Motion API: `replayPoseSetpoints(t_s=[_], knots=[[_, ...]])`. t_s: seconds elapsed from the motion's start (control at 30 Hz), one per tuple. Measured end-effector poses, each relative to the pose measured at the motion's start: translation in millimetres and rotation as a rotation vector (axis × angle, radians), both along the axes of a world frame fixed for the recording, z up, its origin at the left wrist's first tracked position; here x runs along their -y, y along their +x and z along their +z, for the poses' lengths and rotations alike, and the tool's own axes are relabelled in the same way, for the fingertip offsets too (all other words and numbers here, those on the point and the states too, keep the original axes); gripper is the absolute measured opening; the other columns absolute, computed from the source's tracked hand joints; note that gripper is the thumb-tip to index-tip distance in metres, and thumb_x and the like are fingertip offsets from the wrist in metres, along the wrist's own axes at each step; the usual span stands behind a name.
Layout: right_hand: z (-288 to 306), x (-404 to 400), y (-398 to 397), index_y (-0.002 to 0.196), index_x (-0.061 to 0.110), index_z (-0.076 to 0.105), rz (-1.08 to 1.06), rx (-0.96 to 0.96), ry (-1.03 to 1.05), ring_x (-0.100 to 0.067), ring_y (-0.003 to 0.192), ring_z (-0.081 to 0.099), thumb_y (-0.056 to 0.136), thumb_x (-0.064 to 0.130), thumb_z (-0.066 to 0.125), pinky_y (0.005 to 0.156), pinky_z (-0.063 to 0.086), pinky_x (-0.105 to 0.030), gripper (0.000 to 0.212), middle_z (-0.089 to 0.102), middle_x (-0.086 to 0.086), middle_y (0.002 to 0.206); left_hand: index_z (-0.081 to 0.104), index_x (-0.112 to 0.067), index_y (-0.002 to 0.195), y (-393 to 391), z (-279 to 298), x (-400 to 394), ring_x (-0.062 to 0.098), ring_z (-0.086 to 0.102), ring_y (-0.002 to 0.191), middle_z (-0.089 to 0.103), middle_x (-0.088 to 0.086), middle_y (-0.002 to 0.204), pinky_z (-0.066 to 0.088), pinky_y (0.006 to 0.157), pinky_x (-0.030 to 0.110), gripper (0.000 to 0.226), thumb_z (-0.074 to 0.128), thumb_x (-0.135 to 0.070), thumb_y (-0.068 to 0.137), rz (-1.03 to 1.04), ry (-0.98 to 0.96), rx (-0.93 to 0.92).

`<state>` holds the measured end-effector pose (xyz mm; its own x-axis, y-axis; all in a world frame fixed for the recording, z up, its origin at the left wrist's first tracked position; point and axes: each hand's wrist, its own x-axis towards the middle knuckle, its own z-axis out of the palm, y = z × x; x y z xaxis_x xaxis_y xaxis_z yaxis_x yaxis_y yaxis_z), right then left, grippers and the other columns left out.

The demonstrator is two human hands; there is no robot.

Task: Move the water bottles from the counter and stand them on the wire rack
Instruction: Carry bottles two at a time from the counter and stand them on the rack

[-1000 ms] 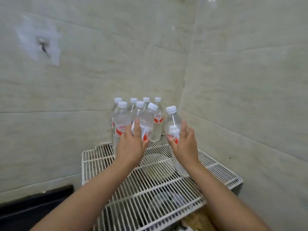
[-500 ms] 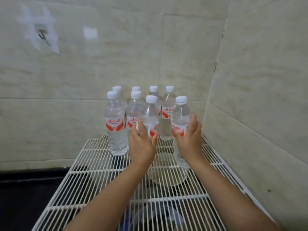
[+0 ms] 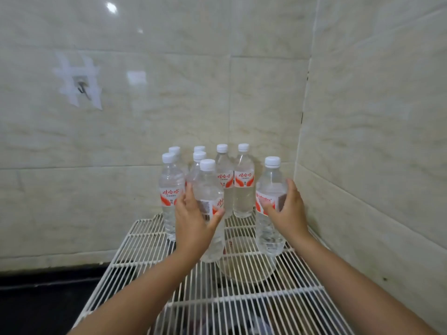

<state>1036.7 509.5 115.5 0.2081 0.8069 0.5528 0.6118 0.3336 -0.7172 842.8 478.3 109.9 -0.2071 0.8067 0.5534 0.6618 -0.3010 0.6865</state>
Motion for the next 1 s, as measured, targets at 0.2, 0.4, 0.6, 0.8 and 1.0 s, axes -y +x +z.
replayPoseSetpoints(t_s=[0.2,0.4,0.6,0.8,1.0], knots=[[79,-6,-3,0.097,0.009,0.054,-0.276,0.513,0.147,-0.023,0.074,0.049,0.081,0.062,0.044,0.058,0.030,-0.023,0.057,0.057,-0.009,0.090,0.032,-0.012,0.134,-12,78,-18,0.027,0.044,0.122,0.044,0.011,0.135,0.042,0.091,0.039,0.078,0.063,-0.051,0.074,0.079,0.078,-0.128],[131,-17,-17,0.067,0.010,0.051,-0.243,0.949,-0.274,-0.020,0.058,0.044,0.091,0.050,0.037,0.044,0.025,-0.022,0.049,0.050,-0.004,0.067,0.057,-0.010,0.097,-3,106,-29,0.022,0.055,0.076,0.061,0.008,0.087,0.042,0.061,0.030,0.037,0.066,-0.038,0.075,0.090,-0.091,-0.355],[154,-2,-7,0.124,0.011,0.049,0.164,0.954,-0.462,-0.026,0.107,0.051,0.092,0.014,0.038,0.081,0.038,-0.029,0.033,0.049,-0.013,0.132,0.058,-0.010,0.114,-16,114,-32,0.022,0.058,0.097,0.065,0.009,0.111,0.040,0.073,0.026,0.042,0.067,-0.031,0.078,-0.115,-0.102,-0.389],[144,-1,-16,0.130,0.018,0.044,0.213,0.931,-0.486,-0.015,0.074,0.053,0.088,0.039,0.051,0.054,0.045,-0.020,0.047,0.049,-0.009,0.129,0.056,-0.015,0.119,-14,120,-34,0.021,0.058,0.098,0.064,0.006,0.113,0.043,0.076,0.027,0.045,0.064,-0.035,0.080,-0.167,-0.160,-0.493],[137,2,-8,0.095,0.018,0.055,0.205,0.808,-0.370,-0.015,0.064,0.055,0.082,0.029,0.061,0.042,0.044,-0.014,0.017,0.057,-0.007,0.093,0.049,-0.020,0.124,-8,116,-40,0.021,0.059,0.093,0.064,0.007,0.111,0.041,0.068,0.027,0.047,0.059,-0.040,0.083,-0.119,-0.147,-0.619]])
